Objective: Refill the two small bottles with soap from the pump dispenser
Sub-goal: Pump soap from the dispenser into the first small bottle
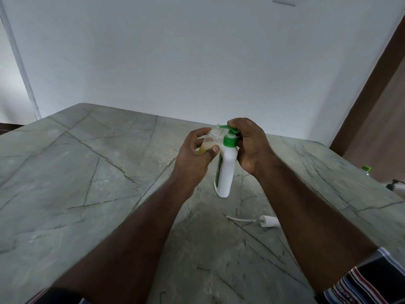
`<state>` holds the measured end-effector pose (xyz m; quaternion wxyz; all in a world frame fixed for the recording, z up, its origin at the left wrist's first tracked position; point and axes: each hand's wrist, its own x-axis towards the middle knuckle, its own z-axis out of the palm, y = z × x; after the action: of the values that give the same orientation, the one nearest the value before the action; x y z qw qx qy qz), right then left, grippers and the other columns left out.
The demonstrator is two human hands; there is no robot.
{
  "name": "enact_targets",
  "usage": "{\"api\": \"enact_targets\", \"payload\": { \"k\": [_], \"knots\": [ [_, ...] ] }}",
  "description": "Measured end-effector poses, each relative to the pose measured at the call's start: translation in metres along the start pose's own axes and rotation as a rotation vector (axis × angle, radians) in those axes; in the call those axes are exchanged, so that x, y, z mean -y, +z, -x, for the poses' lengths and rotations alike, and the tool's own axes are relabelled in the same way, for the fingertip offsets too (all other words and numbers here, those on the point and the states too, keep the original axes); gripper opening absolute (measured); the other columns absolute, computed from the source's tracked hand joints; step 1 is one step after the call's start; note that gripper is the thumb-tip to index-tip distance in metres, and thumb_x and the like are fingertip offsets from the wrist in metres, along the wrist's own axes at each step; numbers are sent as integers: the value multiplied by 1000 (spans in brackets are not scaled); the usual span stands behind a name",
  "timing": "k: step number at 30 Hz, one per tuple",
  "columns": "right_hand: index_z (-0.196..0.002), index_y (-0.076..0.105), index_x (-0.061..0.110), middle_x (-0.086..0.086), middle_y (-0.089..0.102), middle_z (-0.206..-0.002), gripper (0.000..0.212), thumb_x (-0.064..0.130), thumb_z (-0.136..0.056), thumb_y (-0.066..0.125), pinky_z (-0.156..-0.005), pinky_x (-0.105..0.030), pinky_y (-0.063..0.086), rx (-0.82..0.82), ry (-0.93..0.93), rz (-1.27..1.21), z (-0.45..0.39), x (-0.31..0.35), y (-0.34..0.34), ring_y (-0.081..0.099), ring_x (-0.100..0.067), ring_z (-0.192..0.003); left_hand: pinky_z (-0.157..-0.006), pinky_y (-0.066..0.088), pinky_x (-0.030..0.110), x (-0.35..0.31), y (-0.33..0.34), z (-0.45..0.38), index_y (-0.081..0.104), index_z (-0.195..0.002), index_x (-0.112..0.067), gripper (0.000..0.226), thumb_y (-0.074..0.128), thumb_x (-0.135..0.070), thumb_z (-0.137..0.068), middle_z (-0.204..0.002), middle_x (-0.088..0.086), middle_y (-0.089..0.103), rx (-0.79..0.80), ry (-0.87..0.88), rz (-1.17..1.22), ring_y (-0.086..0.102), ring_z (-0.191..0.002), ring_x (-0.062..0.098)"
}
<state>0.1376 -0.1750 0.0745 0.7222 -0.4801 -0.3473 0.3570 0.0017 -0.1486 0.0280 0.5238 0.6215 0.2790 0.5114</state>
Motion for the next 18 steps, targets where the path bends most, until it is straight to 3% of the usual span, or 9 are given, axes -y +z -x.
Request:
{"api": "enact_targets", "payload": {
  "k": [11,18],
  "knots": [
    [-77,62,12,4,65,-67,15,4,-88,57,-63,-28,51,3,-44,23,3,-1,6,59,-13,-64,-92,56,33,4,-2,-2,54,-121,-39,40,69,-16,-92,-107,-23,58,-12,-8,-35,60,-100,2],
    [-75,64,13,3,64,-66,13,8,-86,61,-69,-33,48,19,-12,-3,2,-1,3,58,-16,-69,-93,56,34,2,-2,-3,54,-125,-36,41,69,-16,-92,-107,-23,60,-16,-6,-29,61,-100,1]
  ]
}}
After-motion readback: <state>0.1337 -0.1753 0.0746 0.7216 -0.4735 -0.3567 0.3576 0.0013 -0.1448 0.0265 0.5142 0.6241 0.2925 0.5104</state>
